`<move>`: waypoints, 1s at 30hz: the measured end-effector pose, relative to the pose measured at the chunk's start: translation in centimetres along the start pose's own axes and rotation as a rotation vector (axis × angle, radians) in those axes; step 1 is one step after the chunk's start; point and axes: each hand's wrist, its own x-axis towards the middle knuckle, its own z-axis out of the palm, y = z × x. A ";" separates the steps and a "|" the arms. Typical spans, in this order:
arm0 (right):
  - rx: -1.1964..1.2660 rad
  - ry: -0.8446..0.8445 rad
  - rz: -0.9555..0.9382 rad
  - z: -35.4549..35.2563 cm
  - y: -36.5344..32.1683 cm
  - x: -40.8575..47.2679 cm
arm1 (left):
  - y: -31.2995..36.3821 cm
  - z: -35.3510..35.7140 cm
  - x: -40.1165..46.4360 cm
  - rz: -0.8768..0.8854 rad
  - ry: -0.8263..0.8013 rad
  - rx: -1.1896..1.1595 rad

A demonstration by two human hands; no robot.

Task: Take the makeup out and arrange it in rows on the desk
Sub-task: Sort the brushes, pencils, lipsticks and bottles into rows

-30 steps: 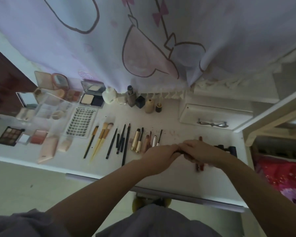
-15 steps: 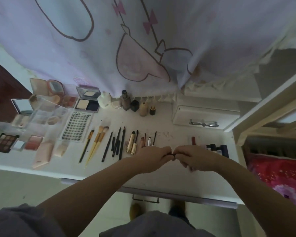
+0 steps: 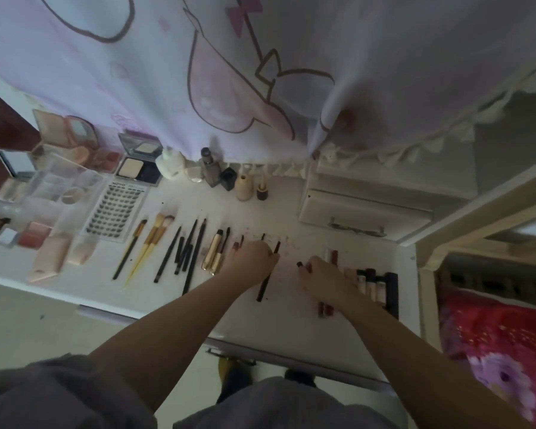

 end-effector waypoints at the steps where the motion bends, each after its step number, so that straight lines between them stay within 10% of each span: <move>1: -0.013 0.036 -0.003 0.9 -0.5 0.4 | -0.1 0.3 0.5 -0.014 0.008 0.028; 12: -0.240 0.186 -0.032 4.9 -3.0 3.2 | -0.6 0.4 2.6 0.095 0.099 0.418; 21: -0.227 0.342 0.023 -3.6 3.5 2.0 | 6.8 2.6 -1.1 0.278 0.131 0.170; 30: -0.218 0.294 -0.072 -3.7 4.7 3.5 | 9.9 6.4 -1.2 0.020 0.071 0.109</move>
